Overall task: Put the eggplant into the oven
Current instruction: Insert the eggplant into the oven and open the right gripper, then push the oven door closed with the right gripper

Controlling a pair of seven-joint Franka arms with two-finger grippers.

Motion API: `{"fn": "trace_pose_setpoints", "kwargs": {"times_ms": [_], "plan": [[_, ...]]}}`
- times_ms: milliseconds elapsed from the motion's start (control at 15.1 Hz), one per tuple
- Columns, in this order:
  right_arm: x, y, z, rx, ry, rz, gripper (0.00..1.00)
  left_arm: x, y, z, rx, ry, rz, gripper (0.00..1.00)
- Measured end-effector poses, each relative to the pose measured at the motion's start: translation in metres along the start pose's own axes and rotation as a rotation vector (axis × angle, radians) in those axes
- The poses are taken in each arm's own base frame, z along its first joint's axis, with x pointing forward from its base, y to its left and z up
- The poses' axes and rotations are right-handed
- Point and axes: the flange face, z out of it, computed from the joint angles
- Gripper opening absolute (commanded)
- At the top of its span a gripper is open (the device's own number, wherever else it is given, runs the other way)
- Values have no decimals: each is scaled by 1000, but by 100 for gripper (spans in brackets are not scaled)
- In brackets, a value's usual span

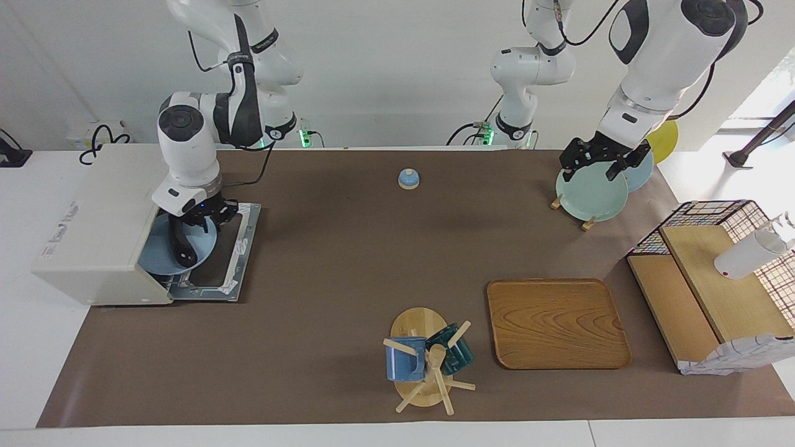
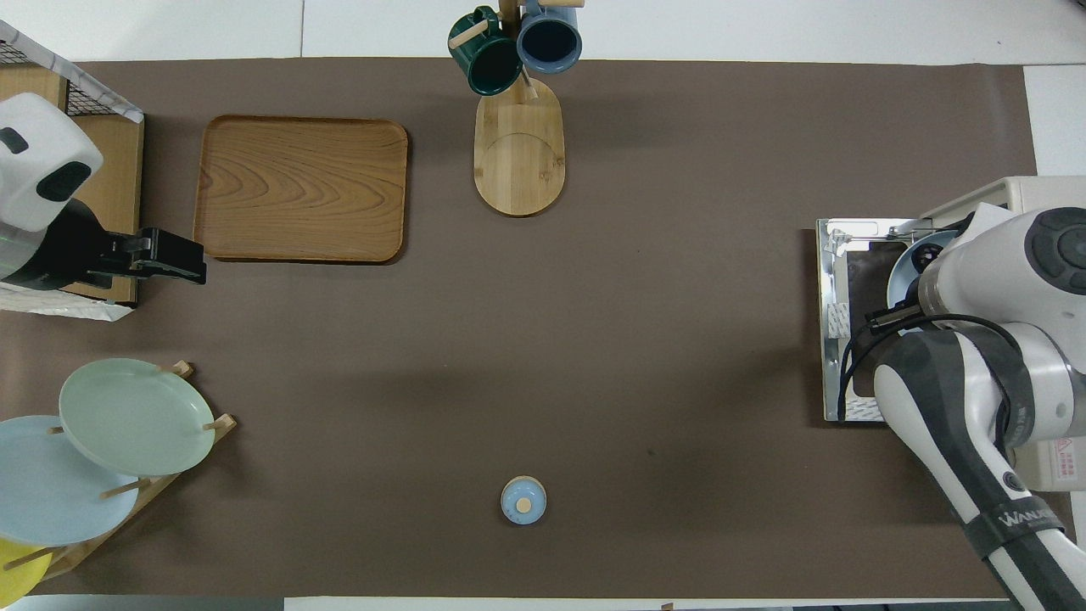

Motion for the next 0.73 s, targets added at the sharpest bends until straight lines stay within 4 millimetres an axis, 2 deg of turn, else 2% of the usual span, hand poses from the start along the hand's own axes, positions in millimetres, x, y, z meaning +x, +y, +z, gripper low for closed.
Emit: {"fn": "trace_pose_setpoints", "kwargs": {"times_ms": [66, 199, 266, 465, 731], "plan": [[6, -9, -13, 14, 6, -4, 0, 0, 0, 0, 0, 0, 0, 100], [17, -34, -30, 22, 37, 23, 0, 0, 0, 0, 0, 0, 0, 100], [21, -49, -30, 22, 46, 40, 0, 0, 0, 0, 0, 0, 0, 100], [32, -76, -1, 37, 56, 80, 0, 0, 0, 0, 0, 0, 0, 100], [34, -81, 39, 56, 44, 84, 0, 0, 0, 0, 0, 0, 0, 100]]}}
